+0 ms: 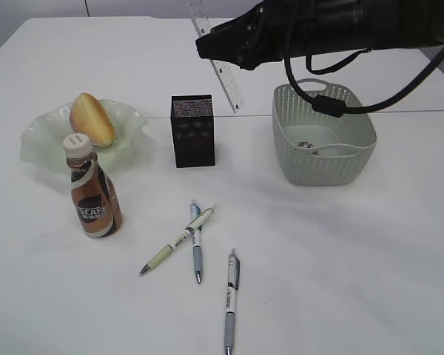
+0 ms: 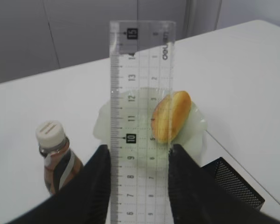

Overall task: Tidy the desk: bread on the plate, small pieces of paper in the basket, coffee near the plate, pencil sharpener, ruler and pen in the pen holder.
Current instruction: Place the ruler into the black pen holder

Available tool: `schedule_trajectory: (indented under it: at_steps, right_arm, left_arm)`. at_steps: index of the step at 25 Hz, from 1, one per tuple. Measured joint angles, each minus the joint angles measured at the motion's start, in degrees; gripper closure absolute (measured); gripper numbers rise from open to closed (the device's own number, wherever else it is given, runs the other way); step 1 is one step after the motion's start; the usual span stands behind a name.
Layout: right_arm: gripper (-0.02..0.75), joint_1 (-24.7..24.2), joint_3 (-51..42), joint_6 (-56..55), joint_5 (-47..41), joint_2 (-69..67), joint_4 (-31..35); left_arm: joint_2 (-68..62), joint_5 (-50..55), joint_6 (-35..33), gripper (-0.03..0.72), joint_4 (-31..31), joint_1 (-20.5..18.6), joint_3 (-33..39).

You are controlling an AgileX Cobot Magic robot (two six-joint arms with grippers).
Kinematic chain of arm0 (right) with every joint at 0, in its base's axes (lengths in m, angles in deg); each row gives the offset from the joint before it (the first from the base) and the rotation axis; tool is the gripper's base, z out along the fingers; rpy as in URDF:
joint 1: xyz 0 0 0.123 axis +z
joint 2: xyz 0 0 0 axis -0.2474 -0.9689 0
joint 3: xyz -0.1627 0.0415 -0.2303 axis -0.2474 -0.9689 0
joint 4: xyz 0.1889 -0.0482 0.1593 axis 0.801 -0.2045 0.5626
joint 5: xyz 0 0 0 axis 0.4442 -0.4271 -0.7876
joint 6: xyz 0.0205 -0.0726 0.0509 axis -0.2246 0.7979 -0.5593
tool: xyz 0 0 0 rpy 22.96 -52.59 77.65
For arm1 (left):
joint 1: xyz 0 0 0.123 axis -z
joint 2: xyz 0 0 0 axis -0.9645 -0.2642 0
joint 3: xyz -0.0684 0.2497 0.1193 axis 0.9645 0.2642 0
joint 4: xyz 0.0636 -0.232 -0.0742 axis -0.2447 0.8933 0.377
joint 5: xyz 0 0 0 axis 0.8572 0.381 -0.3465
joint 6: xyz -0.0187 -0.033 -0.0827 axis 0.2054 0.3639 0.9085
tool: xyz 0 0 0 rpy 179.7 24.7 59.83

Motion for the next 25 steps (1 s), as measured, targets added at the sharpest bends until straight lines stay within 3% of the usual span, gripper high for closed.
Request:
schedule_trajectory:
  at_steps: [3, 6, 25]
  right_arm:
    - [0.47, -1.0, 0.0, 5.3, -2.1, -3.4, 8.7]
    - [0.47, -1.1, 0.7, 8.4, -3.6, -6.5, 12.2]
    - [0.47, -1.1, 26.3, 9.6, -6.6, -25.6, 13.2]
  left_arm:
    - [0.0, 0.0, 0.0, 0.356, 0.0, 0.0, 0.0]
    - [0.0, 0.0, 0.0, 0.356, 0.0, 0.0, 0.0]
    - [-3.8, 0.0, 0.0, 0.356, 0.0, 0.0, 0.0]
